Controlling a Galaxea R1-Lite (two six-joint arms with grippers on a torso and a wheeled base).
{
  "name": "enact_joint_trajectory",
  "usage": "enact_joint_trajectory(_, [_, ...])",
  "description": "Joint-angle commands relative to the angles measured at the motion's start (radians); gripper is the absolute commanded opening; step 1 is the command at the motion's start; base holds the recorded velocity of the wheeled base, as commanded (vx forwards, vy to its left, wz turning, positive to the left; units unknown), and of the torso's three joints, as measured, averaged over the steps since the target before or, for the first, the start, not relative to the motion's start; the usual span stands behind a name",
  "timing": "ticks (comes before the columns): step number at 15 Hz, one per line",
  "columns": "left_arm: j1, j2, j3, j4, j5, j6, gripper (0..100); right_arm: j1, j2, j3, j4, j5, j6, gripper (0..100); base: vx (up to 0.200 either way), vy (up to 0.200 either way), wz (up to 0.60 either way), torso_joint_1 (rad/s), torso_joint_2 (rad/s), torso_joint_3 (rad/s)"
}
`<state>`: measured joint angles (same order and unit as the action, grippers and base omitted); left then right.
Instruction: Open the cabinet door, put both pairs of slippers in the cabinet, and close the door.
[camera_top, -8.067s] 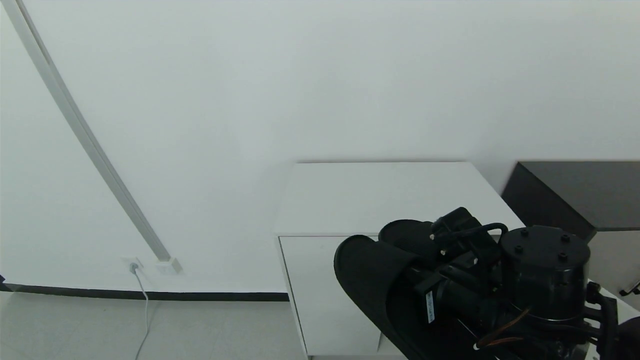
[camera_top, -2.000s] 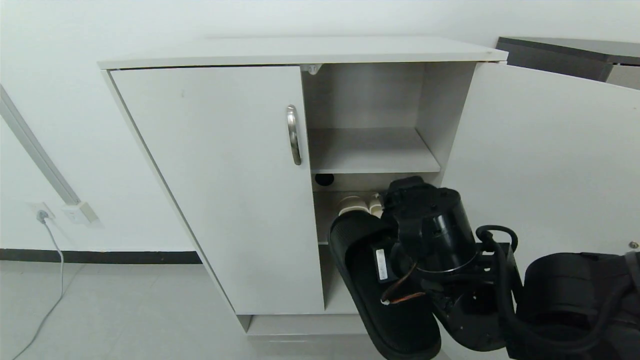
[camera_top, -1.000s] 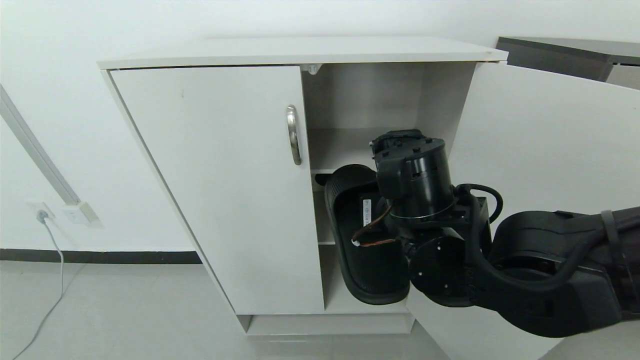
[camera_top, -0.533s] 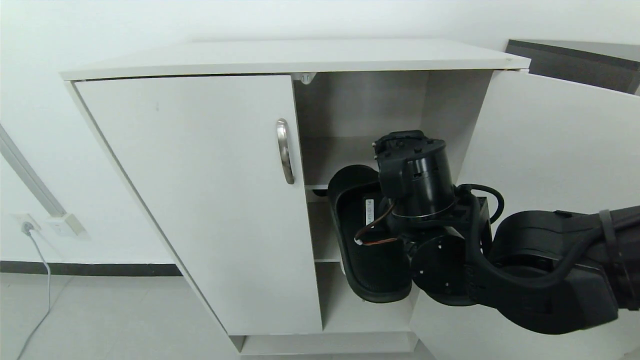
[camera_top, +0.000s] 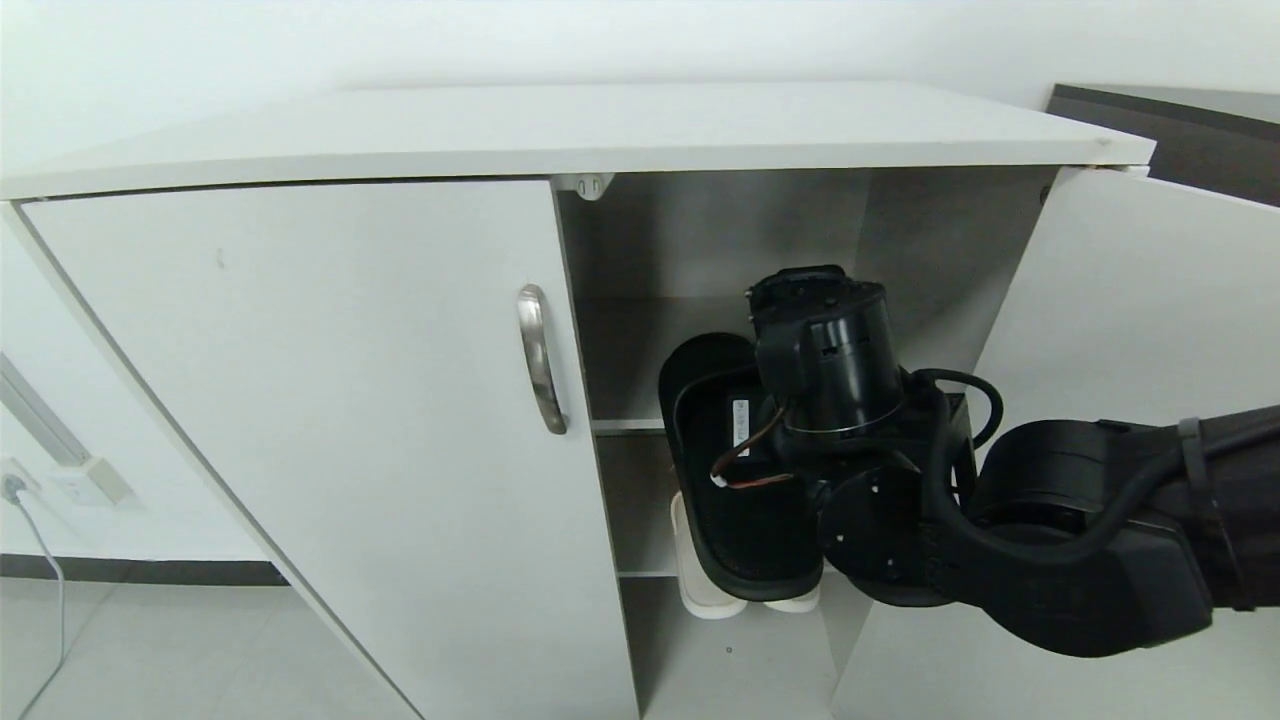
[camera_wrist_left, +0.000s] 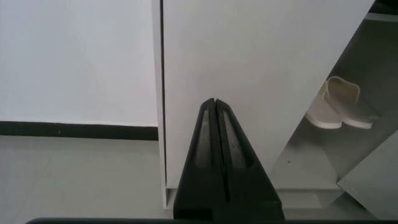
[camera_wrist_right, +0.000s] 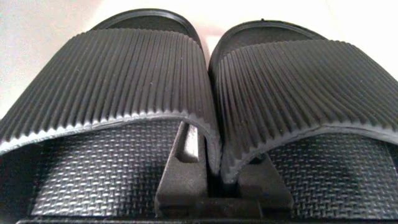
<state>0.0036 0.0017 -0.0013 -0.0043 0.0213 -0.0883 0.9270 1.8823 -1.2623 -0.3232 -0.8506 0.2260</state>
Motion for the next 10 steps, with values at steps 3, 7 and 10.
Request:
enact_joint_trajectory(3, [-0.001, 0.001, 0.000, 0.000, 0.000, -0.001, 0, -0.039, 0.027, -0.034, 0.003, 0.035, -0.004, 0, 0.000, 0.000, 0.00, 0.000, 0.00, 0.000])
enact_joint_trajectory(7, [-0.001, 0.001, 0.000, 0.000, 0.000, -0.001, 0, -0.076, 0.063, -0.101, 0.004, 0.064, -0.031, 0, 0.000, 0.000, 0.00, 0.000, 0.00, 0.000])
enact_joint_trajectory(10, [-0.001, 0.001, 0.000, 0.000, 0.002, -0.002, 0, -0.085, 0.103, -0.175, 0.007, 0.071, -0.043, 0, 0.000, 0.000, 0.00, 0.000, 0.00, 0.000])
